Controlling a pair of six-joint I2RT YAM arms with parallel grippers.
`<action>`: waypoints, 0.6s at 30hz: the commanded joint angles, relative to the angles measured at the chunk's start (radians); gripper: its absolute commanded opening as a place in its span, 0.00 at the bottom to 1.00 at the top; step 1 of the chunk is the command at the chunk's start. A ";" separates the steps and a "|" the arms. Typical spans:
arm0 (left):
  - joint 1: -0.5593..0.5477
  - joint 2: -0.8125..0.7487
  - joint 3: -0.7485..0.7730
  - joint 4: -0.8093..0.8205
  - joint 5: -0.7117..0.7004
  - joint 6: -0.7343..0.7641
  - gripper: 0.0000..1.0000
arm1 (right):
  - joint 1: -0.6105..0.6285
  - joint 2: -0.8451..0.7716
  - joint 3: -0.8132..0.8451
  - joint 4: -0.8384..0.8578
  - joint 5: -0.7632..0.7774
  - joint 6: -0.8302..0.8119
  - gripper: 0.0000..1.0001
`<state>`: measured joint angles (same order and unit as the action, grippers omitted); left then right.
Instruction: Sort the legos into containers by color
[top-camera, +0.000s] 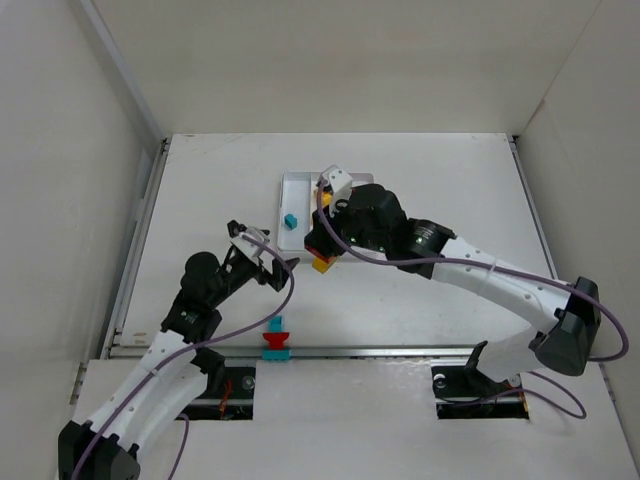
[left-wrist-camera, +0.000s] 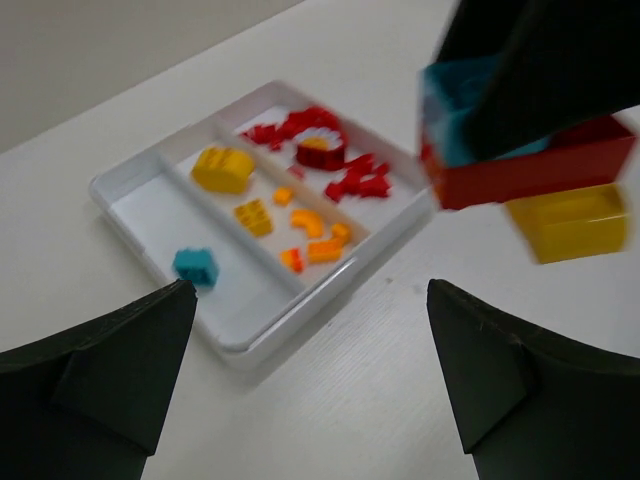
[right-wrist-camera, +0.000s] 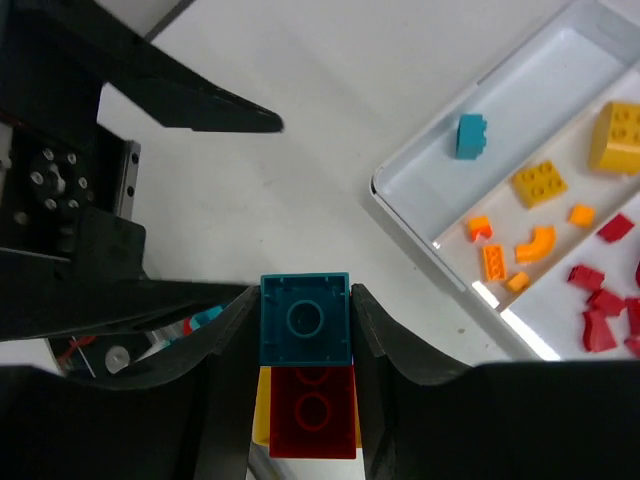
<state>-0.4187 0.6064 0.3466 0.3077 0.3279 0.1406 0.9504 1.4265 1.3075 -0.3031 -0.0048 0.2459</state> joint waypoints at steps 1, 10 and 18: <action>0.000 -0.005 0.115 0.077 0.412 -0.030 1.00 | 0.007 -0.044 0.019 0.067 -0.136 -0.222 0.00; 0.000 0.122 0.284 0.001 0.678 0.016 1.00 | 0.007 -0.121 0.009 0.085 -0.334 -0.313 0.00; 0.000 0.188 0.348 -0.124 0.740 0.168 0.98 | 0.007 -0.140 -0.002 0.094 -0.386 -0.313 0.00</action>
<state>-0.4187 0.7891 0.6392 0.2043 1.0023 0.2485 0.9504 1.3136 1.3075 -0.2752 -0.3336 -0.0463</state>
